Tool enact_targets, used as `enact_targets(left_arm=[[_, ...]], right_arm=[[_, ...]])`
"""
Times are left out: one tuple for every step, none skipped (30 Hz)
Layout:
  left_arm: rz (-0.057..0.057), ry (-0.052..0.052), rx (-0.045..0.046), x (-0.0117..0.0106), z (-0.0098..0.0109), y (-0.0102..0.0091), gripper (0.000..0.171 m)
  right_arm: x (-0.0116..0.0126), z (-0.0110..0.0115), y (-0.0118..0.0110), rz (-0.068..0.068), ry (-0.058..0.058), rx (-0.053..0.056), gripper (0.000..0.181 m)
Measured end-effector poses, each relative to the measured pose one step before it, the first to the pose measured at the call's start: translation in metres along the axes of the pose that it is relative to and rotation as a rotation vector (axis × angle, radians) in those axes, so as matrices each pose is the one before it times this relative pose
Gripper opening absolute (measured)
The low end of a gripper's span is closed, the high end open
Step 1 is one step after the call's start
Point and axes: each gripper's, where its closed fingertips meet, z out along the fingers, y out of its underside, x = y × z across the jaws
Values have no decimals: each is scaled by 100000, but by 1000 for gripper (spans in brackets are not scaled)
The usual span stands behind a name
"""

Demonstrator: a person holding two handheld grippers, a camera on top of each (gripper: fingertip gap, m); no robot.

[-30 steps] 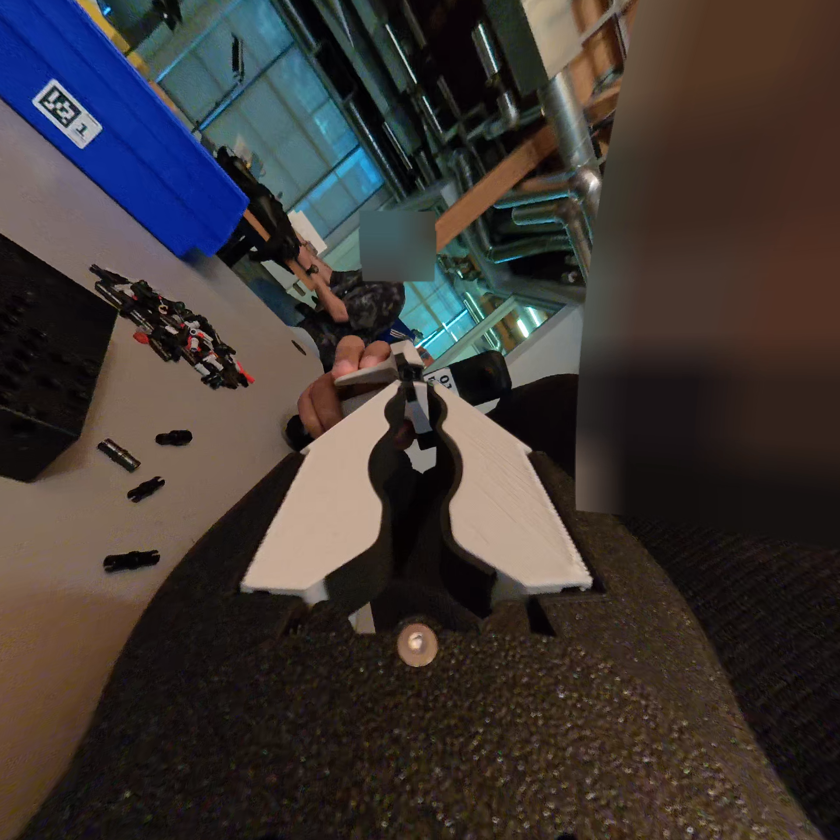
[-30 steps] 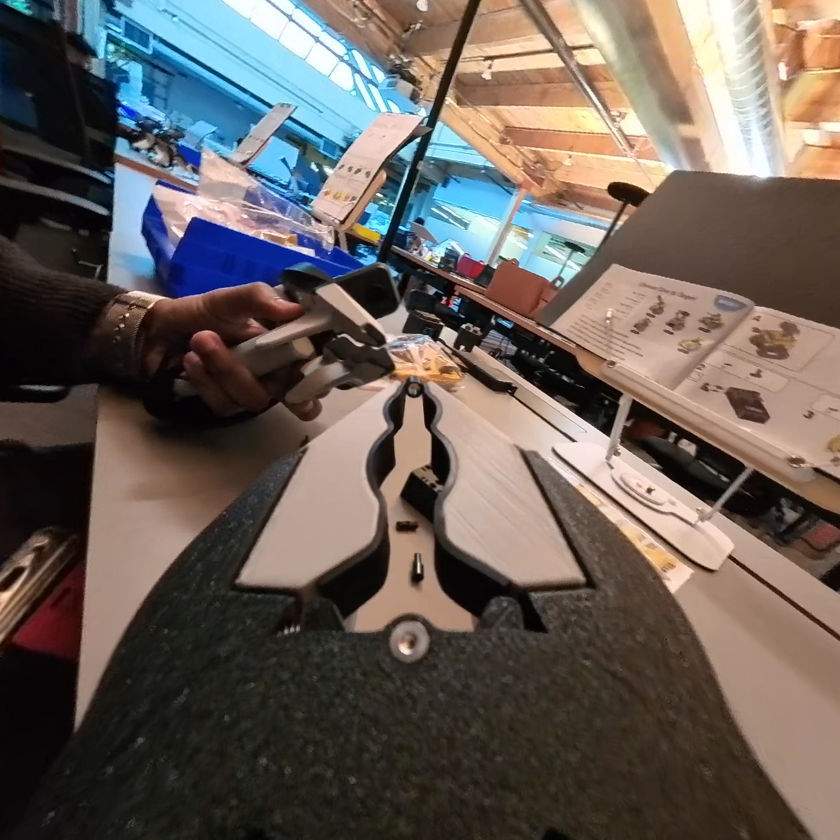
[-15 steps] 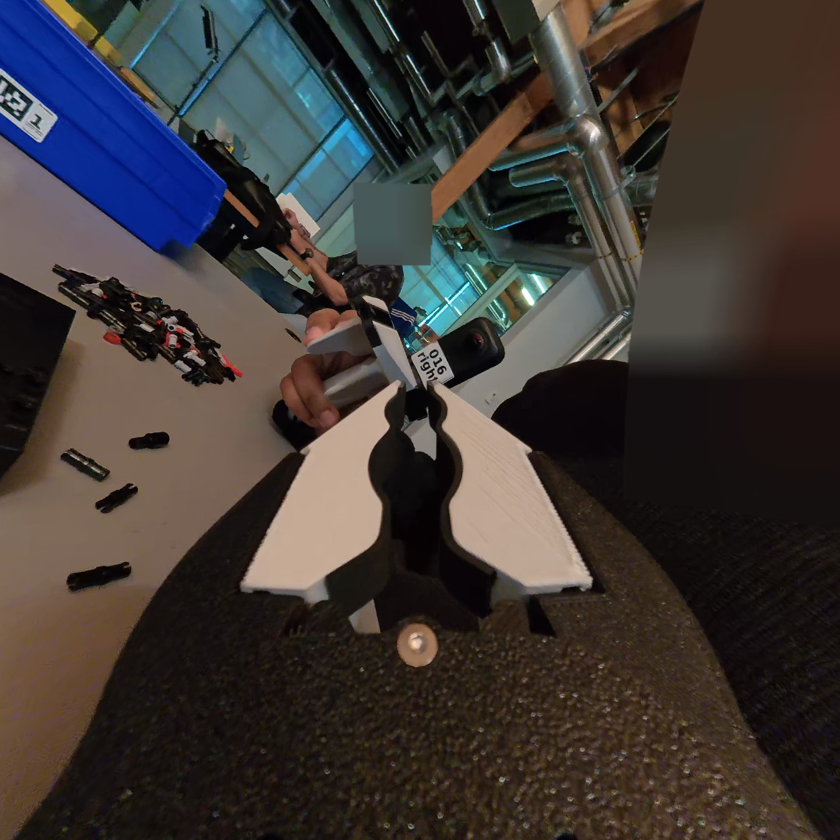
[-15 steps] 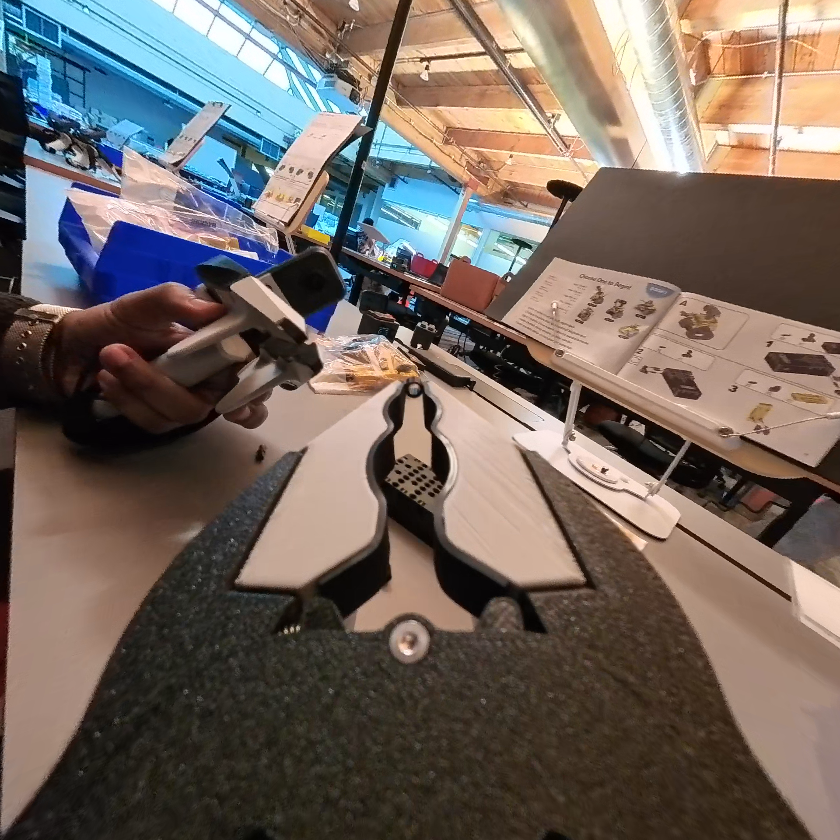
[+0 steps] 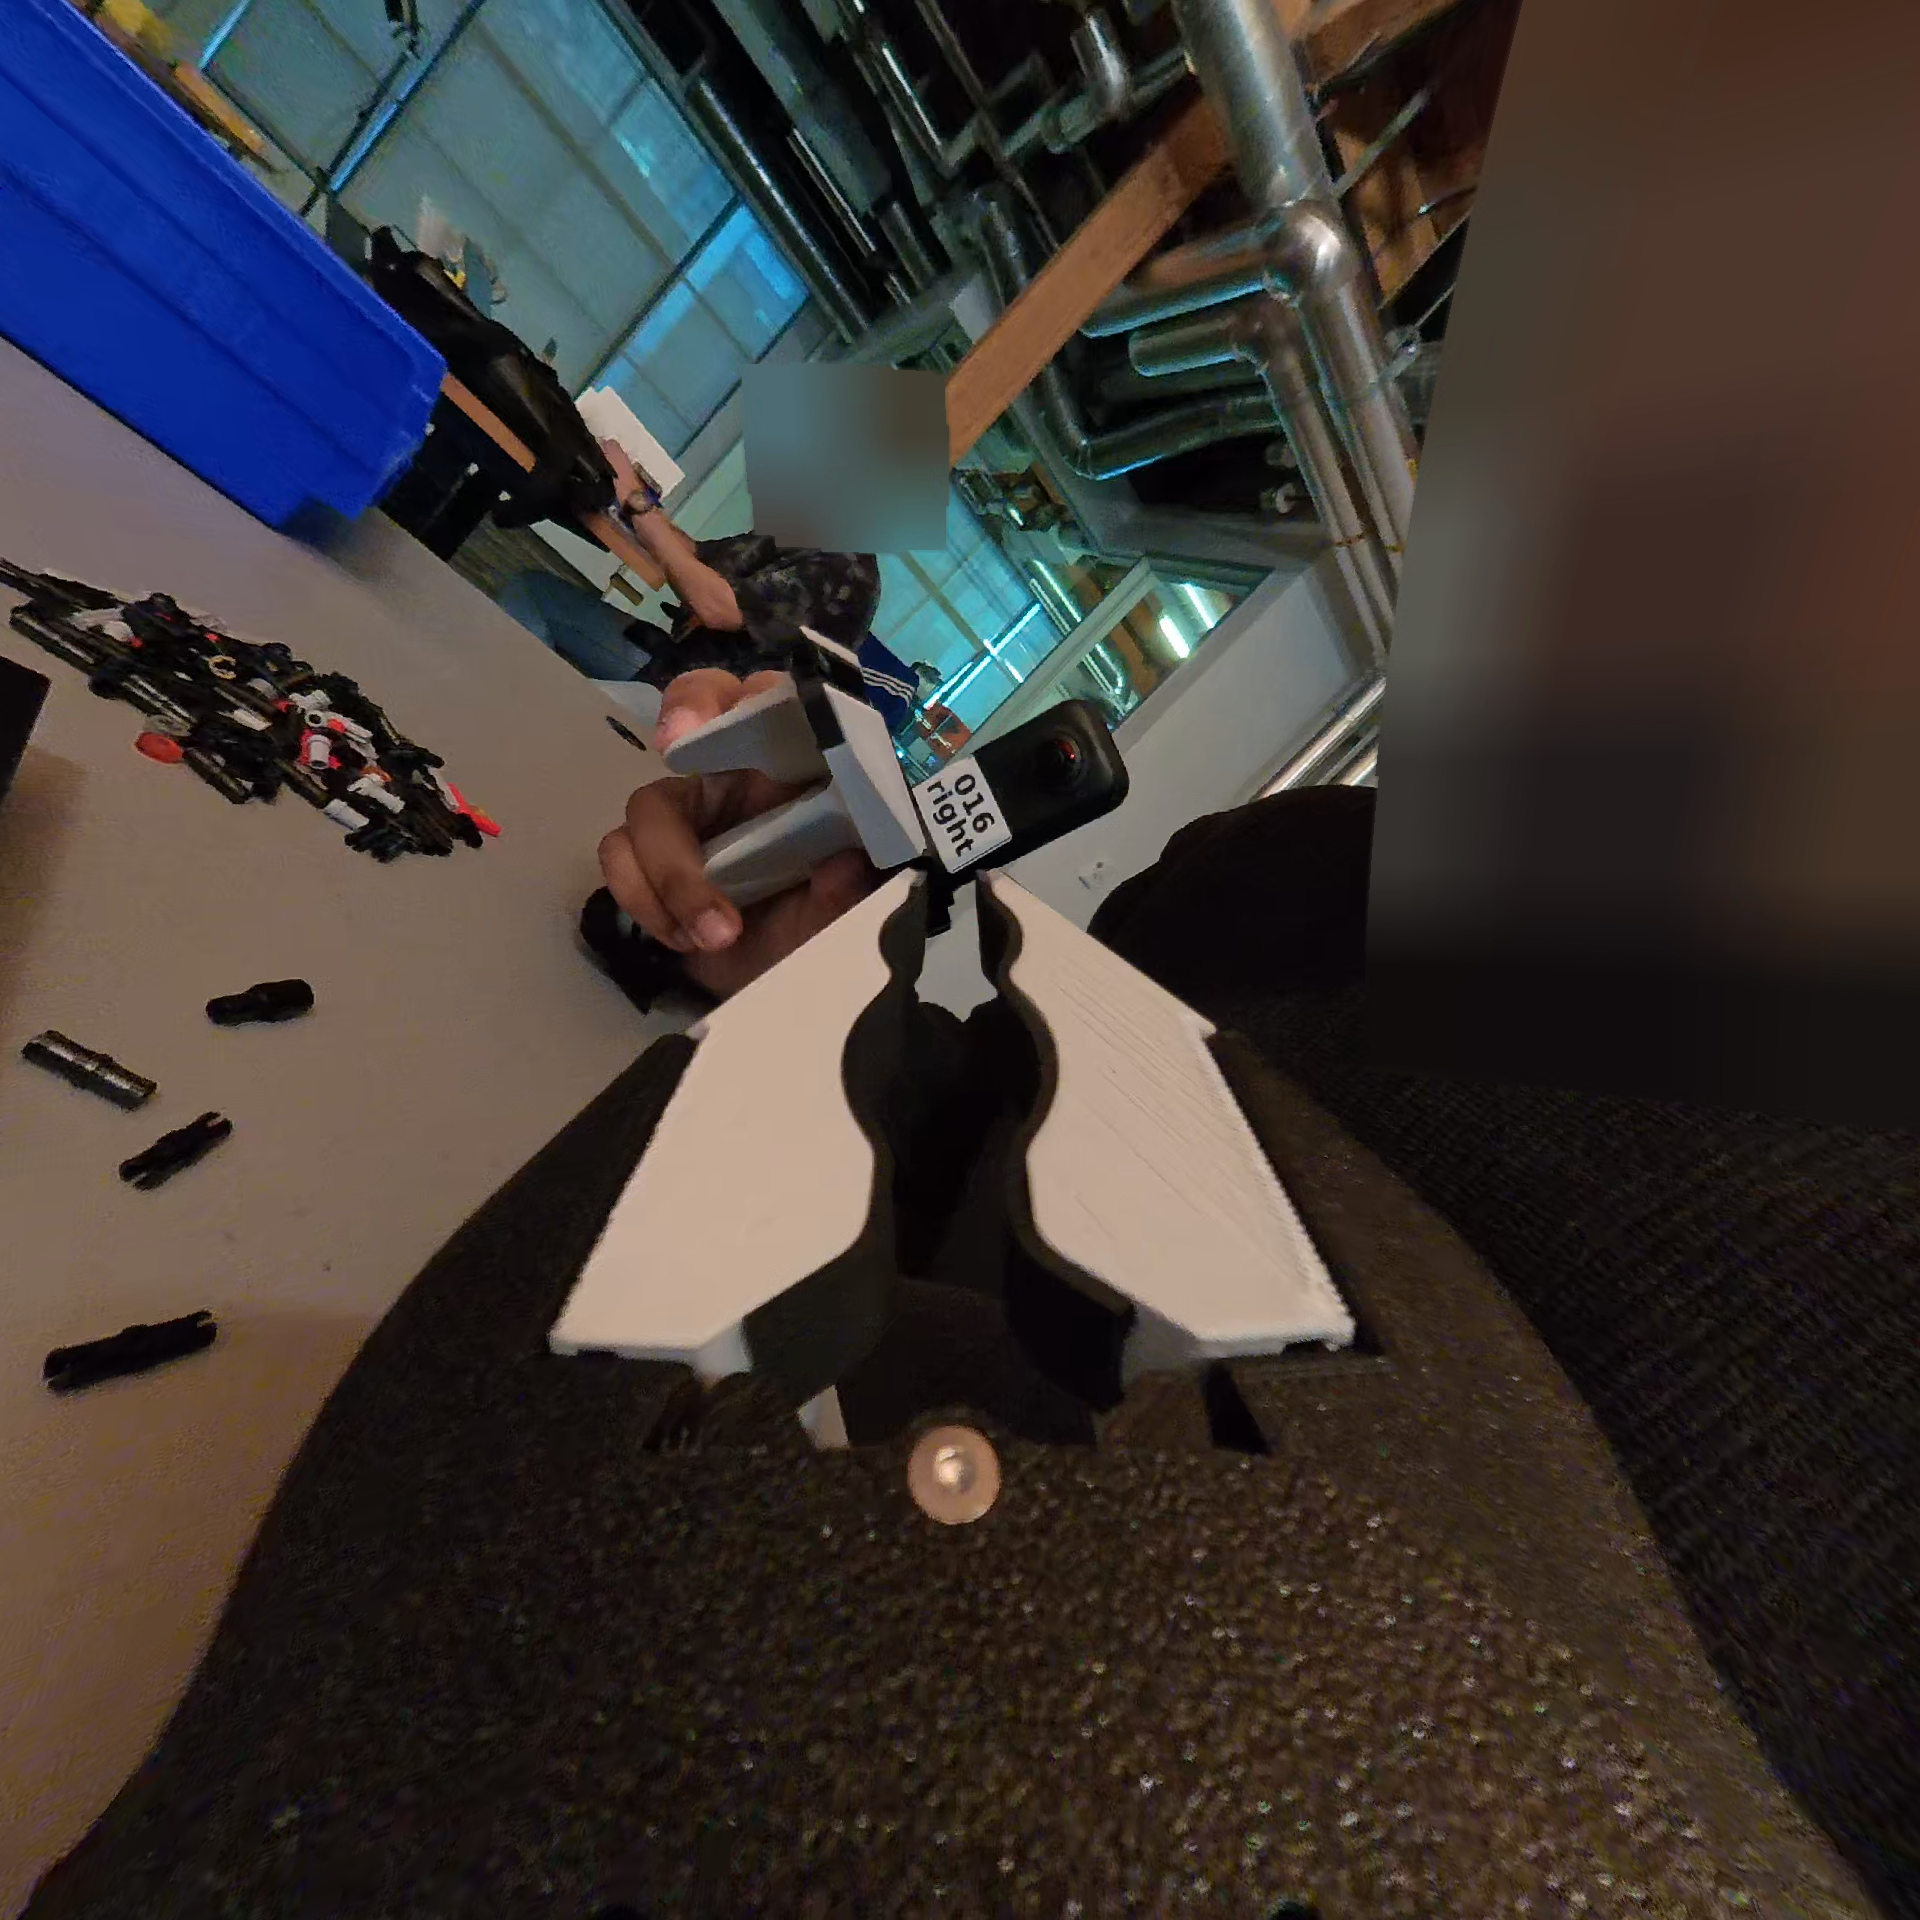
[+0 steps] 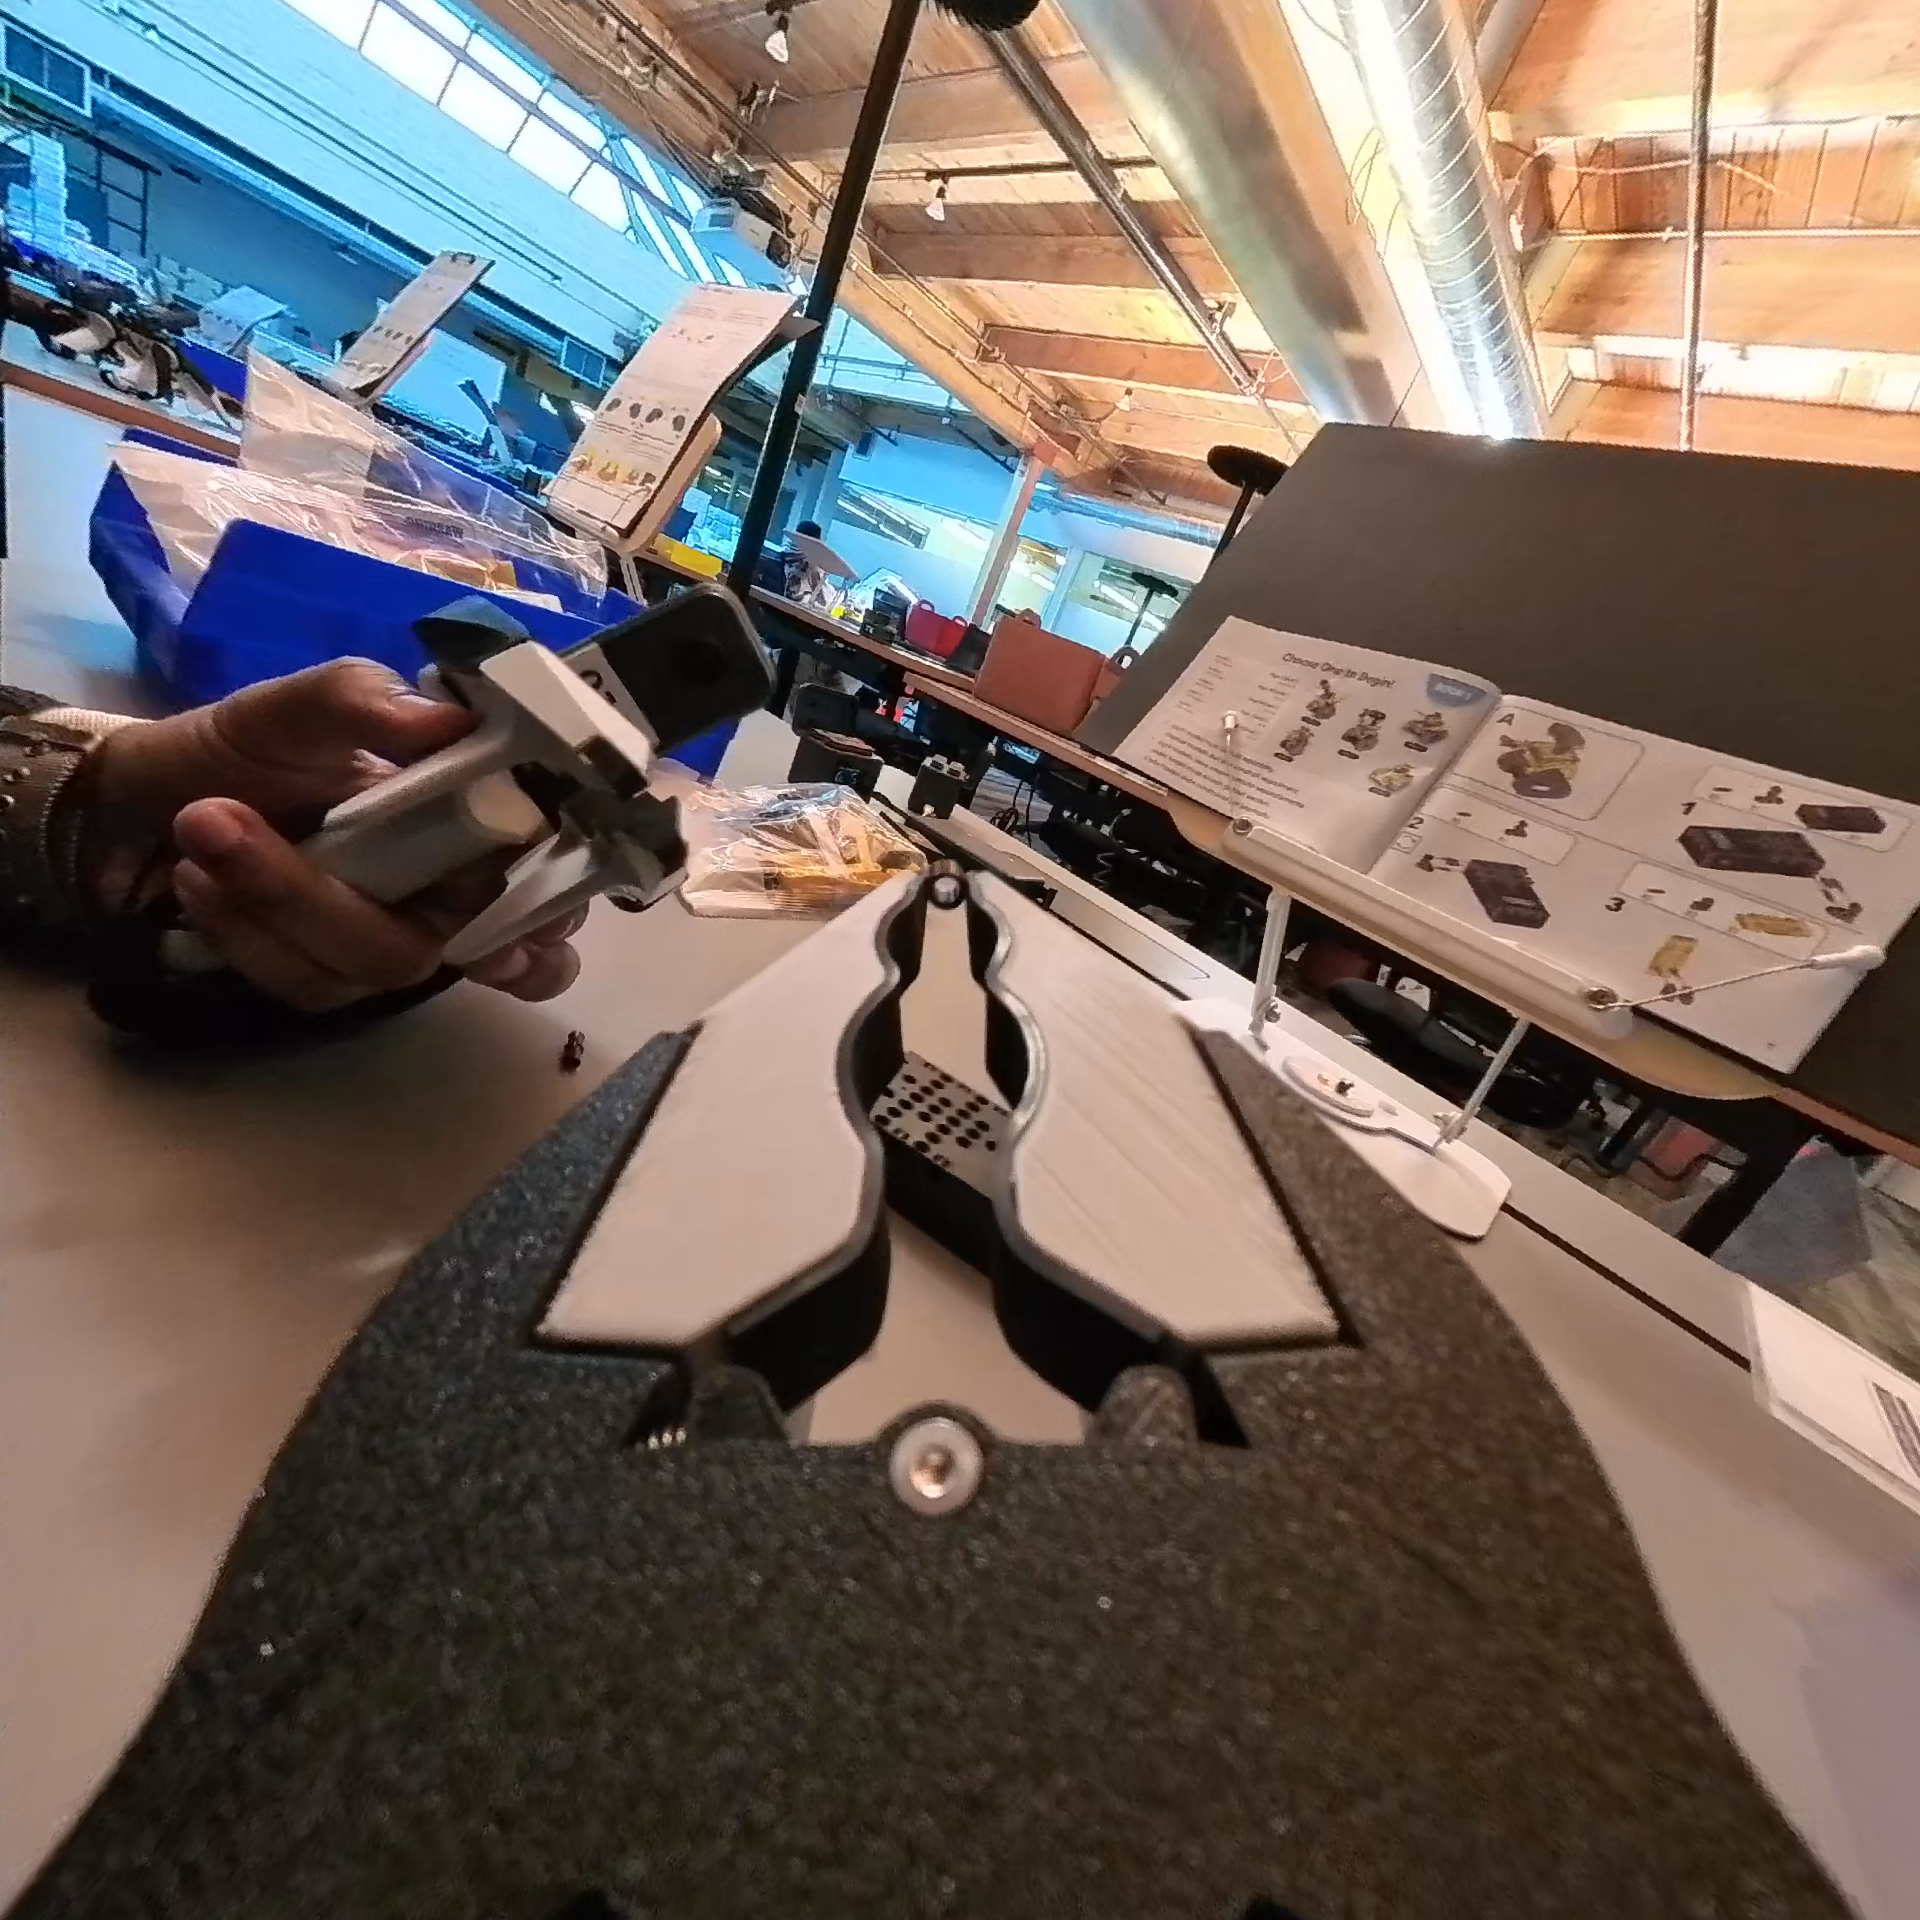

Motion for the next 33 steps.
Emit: enact_targets(left_arm=[[93, 423, -463, 51, 69, 30, 8], [580, 250, -616, 59, 124, 29, 8], [838, 271, -860, 82, 150, 31, 8], [611, 706, -1161, 153, 157, 92, 8], [205, 1201, -1061, 219, 144, 82, 8], [-127, 1583, -476, 277, 112, 11, 8], [-437, 1678, 385, 296, 66, -81, 8], [-775, 1900, 935, 314, 25, -110, 8], [-976, 1730, 1236, 267, -9, -142, 8], [-1022, 1002, 1544, 136, -45, -190, 8], [-1108, 126, 1814, -29, -79, -217, 8], [-1456, 302, 1918, -15, -77, -245, 8], [-1822, 1457, 1851, 147, -67, -245, 8], [-1393, 1777, 1595, 233, -49, -194, 8], [-453, 549, 979, 89, -21, -105, 8], [195, -69, 312, 32, -19, -24, 8], [730, -526, -68, -10, -28, 44, 8], [1156, -1071, -84, -78, -34, 19, 8], [1562, -1132, 176, -88, -48, -62, 8], [1773, -711, 298, -14, -26, -119, 8], [1711, 770, -247, 203, -26, -75, 8], [1635, 2522, -727, 443, -38, -50, 8], [971, 4671, -841, 746, -68, -58, 8], [-1406, 7259, -1266, 1038, -105, 8, 8], [-3092, 6845, -1490, 846, -164, 106, 8], [-964, 636, -760, 8, -191, 94, 7], [2460, -3711, -792, -533, -196, 1, 6], [2782, -4502, -373, -760, -231, -165, 5], [642, -3444, 600, -865, -269, -429, 4], [-210, -1630, 941, -716, -255, -572, 4], [1040, -2470, 244, -753, -192, -496, 4], [1441, -3849, -656, -910, -141, -291, 3], [-97, -1954, -1906, -665, -56, -97, 4]], right_arm=[[16, -22, -48, -399, 361, 253, 7], [60, -4, -43, -293, 481, 198, 7], [122, -3, 15, -417, 754, -66, 7], [170, -12, 63, -605, 1067, -340, 7], [212, -33, 66, -723, 1418, -432, 7], [253, -48, 25, -778, 1718, -281, 7], [269, -74, -16, -661, 1908, -64, 7], [256, -67, -35, -539, 1834, 11, 7], [207, -68, -29, -461, 1542, 30, 7], [176, -64, -27, -250, 1246, 18, 7], [159, -39, 4, 53, 1083, -58, 7], [191, -36, 37, 395, 994, -218, 7], [208, -37, 68, 712, 962, -364, 7], [227, -35, 50, 927, 878, -137, 7], [268, -30, 23, 1088, 939, -1, 7], [273, 1, 48, 1223, 919, -78, 7], [257, 6, 55, 1280, 684, -87, 7], [208, 10, 30, 1266, 473, 2, 7], [238, 4, 20, 1294, 706, 33, 7], [306, -2, -2, 1671, 1169, 131, 7], [318, -8, -81, 2407, 1026, 670, 7], [476, -49, -197, 3527, 1973, 1237, 7], [995, -108, -162, 5098, 5329, 952, 7], [1250, -185, 76, 6074, 6407, -520, 7], [1112, -238, 388, 5200, 3587, -2413, 7], [1013, -218, 328, 4924, 848, -1833, 7], [812, -118, 81, 5850, -1637, -287, 7], [615, 30, -65, 7558, -2943, 124, 7], [352, 141, -254, 8882, -3517, 989, 7], [174, 178, -211, 7616, -2753, 1310, 7], [56, 151, 116, 3984, -1342, 167, 7], [-144, 40, 294, 123, -815, -1185, 7], [-360, -89, 203, -3456, -667, -1161, 6]])
